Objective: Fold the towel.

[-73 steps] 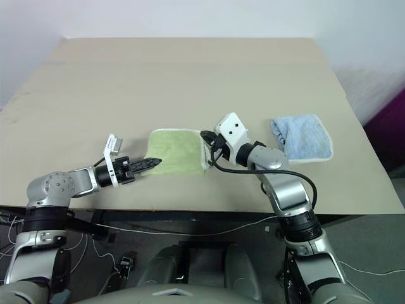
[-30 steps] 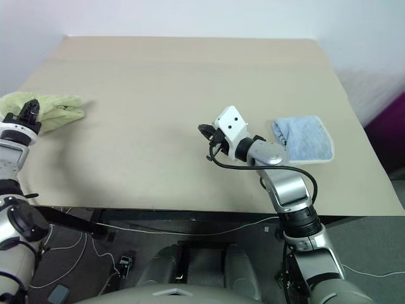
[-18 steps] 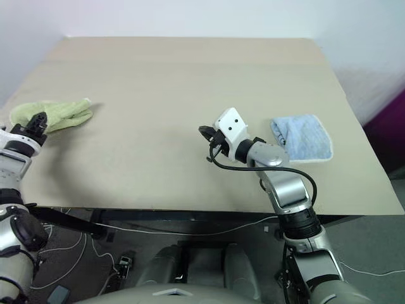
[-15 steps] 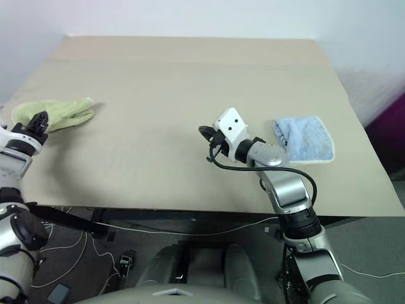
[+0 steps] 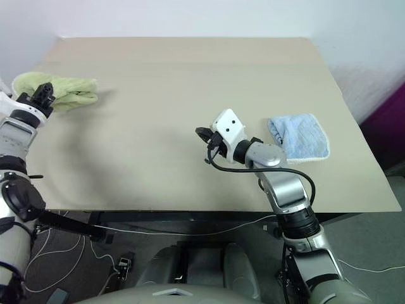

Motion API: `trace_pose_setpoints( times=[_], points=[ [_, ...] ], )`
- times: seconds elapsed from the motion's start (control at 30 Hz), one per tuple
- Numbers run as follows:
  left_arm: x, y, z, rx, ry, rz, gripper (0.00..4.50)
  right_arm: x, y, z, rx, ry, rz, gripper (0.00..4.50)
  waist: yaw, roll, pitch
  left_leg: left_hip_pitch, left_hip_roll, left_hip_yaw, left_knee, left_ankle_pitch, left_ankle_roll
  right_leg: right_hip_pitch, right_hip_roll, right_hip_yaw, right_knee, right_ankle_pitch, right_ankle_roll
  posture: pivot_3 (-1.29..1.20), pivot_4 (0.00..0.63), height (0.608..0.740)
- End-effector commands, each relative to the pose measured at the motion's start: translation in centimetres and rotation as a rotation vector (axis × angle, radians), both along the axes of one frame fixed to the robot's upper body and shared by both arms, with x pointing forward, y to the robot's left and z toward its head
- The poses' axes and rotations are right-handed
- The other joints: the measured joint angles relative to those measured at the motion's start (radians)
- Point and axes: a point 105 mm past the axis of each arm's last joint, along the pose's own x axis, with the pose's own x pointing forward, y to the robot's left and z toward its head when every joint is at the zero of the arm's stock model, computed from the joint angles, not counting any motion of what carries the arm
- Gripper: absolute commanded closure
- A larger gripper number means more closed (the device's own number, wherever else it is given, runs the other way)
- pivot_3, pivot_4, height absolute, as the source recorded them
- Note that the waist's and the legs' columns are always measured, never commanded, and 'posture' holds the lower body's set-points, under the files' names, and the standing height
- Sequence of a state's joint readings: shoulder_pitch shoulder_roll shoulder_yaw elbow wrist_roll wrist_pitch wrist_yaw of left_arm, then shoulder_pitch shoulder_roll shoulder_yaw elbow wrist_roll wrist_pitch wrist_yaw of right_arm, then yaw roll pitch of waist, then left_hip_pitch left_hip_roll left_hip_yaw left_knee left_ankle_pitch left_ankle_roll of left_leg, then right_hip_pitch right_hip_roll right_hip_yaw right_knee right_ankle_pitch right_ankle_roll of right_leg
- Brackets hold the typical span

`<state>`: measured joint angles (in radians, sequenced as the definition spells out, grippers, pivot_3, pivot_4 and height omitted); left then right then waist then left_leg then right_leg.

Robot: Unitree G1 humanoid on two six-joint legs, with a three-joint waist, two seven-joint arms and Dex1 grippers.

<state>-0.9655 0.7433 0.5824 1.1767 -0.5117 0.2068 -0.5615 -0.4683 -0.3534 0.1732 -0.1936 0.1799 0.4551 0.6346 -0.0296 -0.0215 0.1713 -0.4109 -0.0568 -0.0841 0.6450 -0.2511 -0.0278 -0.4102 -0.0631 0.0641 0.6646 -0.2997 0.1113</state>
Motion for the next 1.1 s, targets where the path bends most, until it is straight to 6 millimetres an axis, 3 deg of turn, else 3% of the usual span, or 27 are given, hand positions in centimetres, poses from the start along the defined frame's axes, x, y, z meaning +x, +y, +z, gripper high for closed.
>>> trace_pose_setpoints(
  times=[0.03,0.1,0.2,0.53,0.7,0.8,0.83,0.93,1.03,1.1],
  points=[
    [-1.0,1.0,-1.1,0.019,0.007,0.018,4.48,-0.5,-0.1,1.3,0.021,-0.049,-0.002,4.50,-0.002,0.000,0.000,0.000,0.000,0.000,0.000,0.000,0.000,0.000,0.000,0.000,0.000,0.000,0.000,0.00,0.150,0.740],
    [-1.5,1.1,-2.3,0.004,0.020,0.014,4.48,-0.6,-0.2,1.2,0.020,-0.049,-0.005,4.50,-0.003,0.000,0.000,0.000,0.000,0.000,0.000,0.000,0.000,0.000,0.000,0.000,0.000,0.000,0.000,0.00,0.150,0.740],
    [-2.5,1.1,-4.1,-0.020,0.032,0.003,3.65,-0.6,-0.4,1.3,0.017,-0.052,-0.007,4.50,-0.006,0.000,0.000,0.000,0.000,0.000,0.000,0.000,0.000,0.000,-0.001,0.000,0.000,0.000,0.000,0.00,0.150,0.740],
    [-6.1,1.8,-5.7,-0.173,-0.039,0.043,0.17,-0.4,-0.2,1.3,-0.001,-0.050,0.013,4.50,-0.006,0.000,0.000,0.000,0.001,0.000,0.000,0.000,0.000,0.000,-0.001,0.001,0.000,0.000,0.000,0.00,0.150,0.740],
    [-7.5,1.8,-6.3,-0.202,-0.027,0.047,0.04,-0.4,-0.1,1.3,-0.002,-0.051,0.019,4.50,-0.006,0.000,0.000,0.000,0.001,0.000,0.000,0.000,0.000,0.000,-0.001,0.001,0.000,0.000,0.000,0.00,0.150,0.740],
    [-8.6,0.4,-7.5,-0.189,0.033,-0.026,0.04,-0.3,-0.1,1.4,0.001,-0.052,0.016,4.50,-0.008,0.000,0.000,0.000,0.001,0.000,0.000,0.000,0.000,0.000,-0.001,0.001,0.000,0.000,0.000,0.00,0.150,0.740],
    [-9.0,-0.8,-7.6,-0.174,0.037,-0.082,0.04,-0.3,-0.1,1.4,0.001,-0.051,0.015,4.50,-0.008,0.000,0.000,0.000,0.001,0.000,0.000,0.000,0.000,0.000,-0.001,0.001,0.000,0.000,0.000,0.00,0.150,0.740],
    [-10.0,-7.1,-8.1,-0.043,0.097,-0.343,0.04,-0.2,-0.3,1.3,0.005,-0.048,0.005,4.50,-0.009,0.000,0.000,0.000,0.001,0.000,0.000,0.000,0.000,0.001,-0.001,0.002,-0.001,0.000,0.000,0.00,0.150,0.740],
    [-10.2,-10.3,-8.3,0.088,0.135,-0.450,0.04,0.0,-0.6,1.3,0.008,-0.046,-0.009,4.50,0.010,0.000,0.000,0.000,0.001,-0.001,0.000,0.000,0.000,0.002,-0.002,0.003,-0.001,0.000,0.000,0.00,0.150,0.740],
    [-9.0,-11.8,-8.0,0.187,0.123,-0.444,0.04,0.4,-1.2,1.3,0.009,-0.044,-0.032,4.50,0.017,0.000,0.000,0.001,0.001,0.000,0.000,0.000,0.000,0.002,-0.002,0.003,-0.001,0.000,-0.001,0.00,0.150,0.740]
  ],
)
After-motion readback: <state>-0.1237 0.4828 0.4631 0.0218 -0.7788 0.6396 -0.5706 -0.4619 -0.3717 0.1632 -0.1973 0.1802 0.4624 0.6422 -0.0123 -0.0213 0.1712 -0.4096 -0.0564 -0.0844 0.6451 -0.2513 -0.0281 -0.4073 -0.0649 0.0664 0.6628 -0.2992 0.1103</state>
